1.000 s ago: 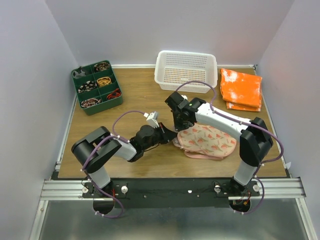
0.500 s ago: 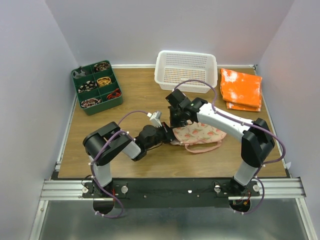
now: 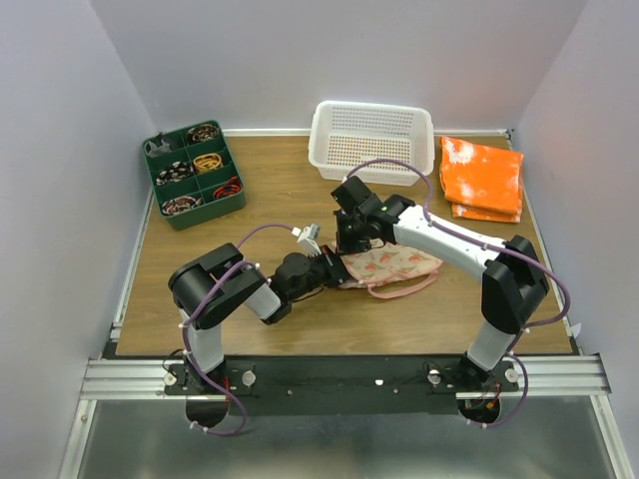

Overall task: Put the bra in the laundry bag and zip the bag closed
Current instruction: Zip the zipper on the laundry bag.

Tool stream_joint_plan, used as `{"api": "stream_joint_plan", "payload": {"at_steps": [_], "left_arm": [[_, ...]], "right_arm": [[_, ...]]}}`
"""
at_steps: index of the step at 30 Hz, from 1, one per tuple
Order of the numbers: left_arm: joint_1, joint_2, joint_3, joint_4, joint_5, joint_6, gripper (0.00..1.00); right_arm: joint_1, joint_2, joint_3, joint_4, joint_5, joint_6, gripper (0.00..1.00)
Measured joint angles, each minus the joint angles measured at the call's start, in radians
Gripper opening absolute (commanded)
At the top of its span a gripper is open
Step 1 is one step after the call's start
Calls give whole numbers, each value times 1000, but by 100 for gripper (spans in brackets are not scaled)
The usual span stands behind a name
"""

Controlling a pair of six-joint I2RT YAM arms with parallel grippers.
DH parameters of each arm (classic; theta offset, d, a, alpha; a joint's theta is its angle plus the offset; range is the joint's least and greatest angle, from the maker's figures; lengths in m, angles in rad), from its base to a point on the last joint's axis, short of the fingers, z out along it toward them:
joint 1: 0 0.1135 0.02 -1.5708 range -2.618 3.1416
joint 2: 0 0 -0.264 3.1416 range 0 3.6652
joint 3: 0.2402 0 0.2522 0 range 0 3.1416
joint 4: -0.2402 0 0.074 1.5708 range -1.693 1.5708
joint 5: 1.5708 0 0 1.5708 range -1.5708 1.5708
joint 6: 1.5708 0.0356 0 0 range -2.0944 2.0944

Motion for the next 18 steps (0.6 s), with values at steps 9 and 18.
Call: {"api": "stream_joint_plan", "payload": {"at_steps": [9, 18], "left_arm": [[-6, 13, -7, 6, -26, -8, 3], [-6, 25, -7, 23, -48, -8, 11]], "right_arm": [[-16, -7, -34, 76, -87, -2, 1], [-27, -7, -36, 109, -127, -3, 1]]}}
